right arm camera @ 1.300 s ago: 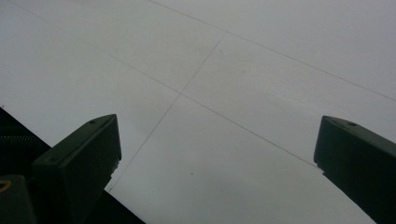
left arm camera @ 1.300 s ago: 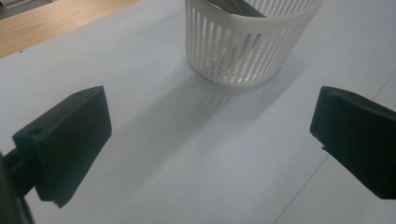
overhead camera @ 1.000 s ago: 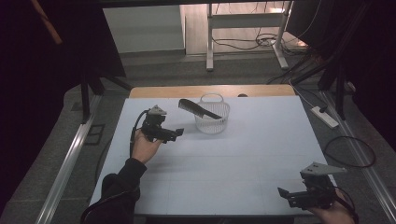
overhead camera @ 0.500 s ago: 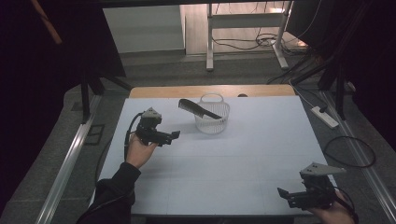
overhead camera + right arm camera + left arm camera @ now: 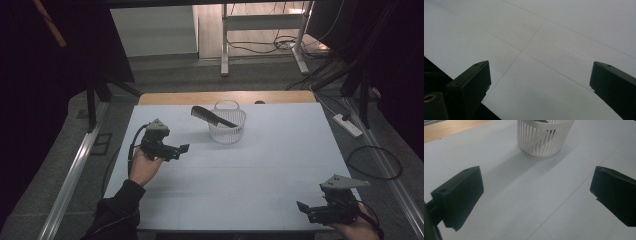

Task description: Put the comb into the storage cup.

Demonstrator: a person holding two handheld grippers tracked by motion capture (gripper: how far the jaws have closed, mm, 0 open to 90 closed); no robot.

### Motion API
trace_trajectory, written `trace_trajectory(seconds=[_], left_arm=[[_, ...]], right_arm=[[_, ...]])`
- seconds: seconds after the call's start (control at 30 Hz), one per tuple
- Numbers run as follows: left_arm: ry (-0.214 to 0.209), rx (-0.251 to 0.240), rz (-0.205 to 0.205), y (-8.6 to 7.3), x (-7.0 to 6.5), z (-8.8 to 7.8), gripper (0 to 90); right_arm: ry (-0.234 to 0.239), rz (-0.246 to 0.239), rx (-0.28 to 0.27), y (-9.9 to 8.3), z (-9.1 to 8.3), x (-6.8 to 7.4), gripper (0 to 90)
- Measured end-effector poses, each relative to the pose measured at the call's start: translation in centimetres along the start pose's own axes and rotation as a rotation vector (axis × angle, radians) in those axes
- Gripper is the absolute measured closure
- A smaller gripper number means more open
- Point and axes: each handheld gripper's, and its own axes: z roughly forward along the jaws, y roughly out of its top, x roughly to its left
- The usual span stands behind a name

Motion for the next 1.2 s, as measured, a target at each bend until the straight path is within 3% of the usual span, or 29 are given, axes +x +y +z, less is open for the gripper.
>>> trace_trajectory(seconds=[1.2], left_arm=[[-0.020, -0.015, -0.043, -2.7, -1.3, -3.5, 0.0]], right_arm=[[-0.008, 0.019, -0.007, 0.0, 0.0, -0.2, 0.0]])
